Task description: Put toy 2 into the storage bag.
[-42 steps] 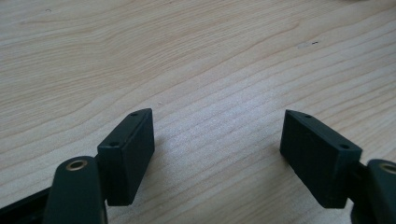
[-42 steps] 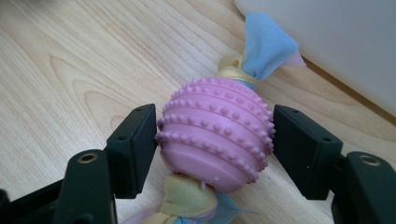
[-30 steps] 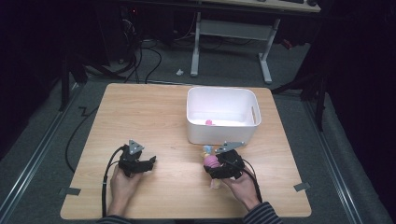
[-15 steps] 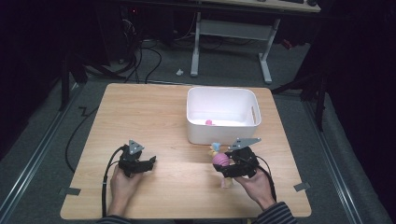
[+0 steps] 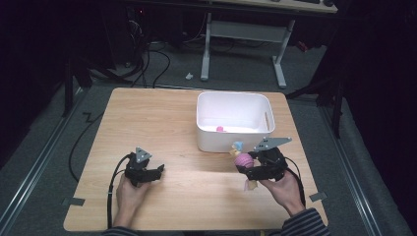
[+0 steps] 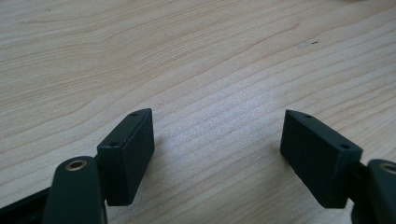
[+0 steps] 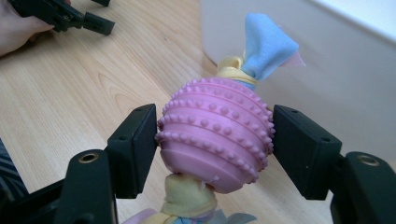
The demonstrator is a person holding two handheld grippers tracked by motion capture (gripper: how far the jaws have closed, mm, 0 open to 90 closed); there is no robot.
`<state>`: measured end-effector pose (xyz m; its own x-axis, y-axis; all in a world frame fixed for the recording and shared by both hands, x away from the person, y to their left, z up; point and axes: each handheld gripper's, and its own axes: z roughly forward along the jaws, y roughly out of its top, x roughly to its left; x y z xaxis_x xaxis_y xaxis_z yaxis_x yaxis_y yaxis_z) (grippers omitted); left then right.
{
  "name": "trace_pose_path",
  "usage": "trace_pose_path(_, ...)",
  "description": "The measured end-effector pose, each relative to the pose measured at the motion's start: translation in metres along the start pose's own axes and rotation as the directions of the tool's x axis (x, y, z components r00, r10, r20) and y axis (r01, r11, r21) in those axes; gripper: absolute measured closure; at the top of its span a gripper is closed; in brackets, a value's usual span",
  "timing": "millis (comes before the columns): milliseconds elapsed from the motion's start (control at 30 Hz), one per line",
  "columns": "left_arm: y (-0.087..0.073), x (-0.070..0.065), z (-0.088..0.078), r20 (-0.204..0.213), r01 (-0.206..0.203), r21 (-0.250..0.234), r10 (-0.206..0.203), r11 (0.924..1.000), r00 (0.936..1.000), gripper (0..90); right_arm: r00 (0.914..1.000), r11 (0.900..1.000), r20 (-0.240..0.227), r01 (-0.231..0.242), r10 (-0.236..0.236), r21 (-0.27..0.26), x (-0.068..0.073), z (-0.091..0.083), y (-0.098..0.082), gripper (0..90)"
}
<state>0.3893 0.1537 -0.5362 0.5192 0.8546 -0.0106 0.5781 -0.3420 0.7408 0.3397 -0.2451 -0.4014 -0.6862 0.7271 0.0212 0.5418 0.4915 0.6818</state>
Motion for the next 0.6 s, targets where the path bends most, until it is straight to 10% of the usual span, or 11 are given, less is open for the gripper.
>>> trace_pose_path(600,0.000,0.001,0.001,-0.009,0.012,0.007,-0.012,0.9999,0.9999,21.7,0.9975,0.996,0.070,0.005,0.001,-0.086,-0.027,-0.035,0.033,33.7)
